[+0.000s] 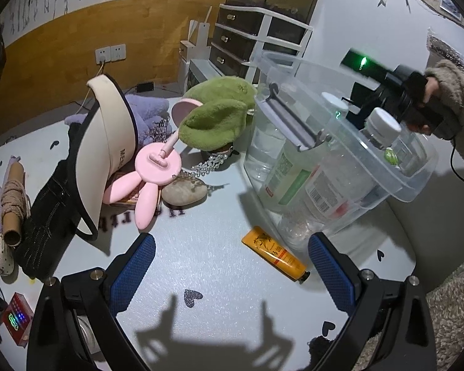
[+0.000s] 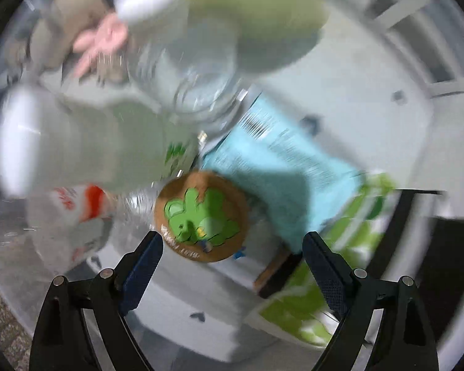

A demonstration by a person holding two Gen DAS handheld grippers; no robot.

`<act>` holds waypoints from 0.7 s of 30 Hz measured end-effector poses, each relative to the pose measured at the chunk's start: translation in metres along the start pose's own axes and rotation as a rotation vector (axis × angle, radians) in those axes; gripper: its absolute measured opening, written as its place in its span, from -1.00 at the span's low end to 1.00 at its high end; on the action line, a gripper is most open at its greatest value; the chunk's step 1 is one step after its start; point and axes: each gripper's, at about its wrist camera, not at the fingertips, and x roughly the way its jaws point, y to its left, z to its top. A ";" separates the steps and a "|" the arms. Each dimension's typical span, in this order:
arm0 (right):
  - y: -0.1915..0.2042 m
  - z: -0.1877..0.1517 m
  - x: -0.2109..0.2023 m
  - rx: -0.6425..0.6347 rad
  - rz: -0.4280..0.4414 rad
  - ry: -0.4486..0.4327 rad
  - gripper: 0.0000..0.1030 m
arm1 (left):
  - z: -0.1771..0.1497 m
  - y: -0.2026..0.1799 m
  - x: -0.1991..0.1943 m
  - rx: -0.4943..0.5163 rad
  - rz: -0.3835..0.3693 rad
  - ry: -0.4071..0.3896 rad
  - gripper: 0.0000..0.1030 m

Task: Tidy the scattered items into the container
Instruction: 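Withdraw the open right tool up out of the clear box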

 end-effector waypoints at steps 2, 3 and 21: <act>0.018 -0.021 -0.029 0.044 -0.060 -0.072 0.96 | 0.000 -0.001 -0.003 0.003 0.002 -0.007 0.94; 0.028 -0.033 -0.043 0.067 -0.090 -0.107 1.00 | 0.000 -0.001 -0.005 0.005 0.005 -0.011 0.94; 0.148 -0.255 -0.052 0.648 -0.317 -0.762 1.00 | -0.002 0.007 -0.046 -0.035 0.131 -0.148 0.99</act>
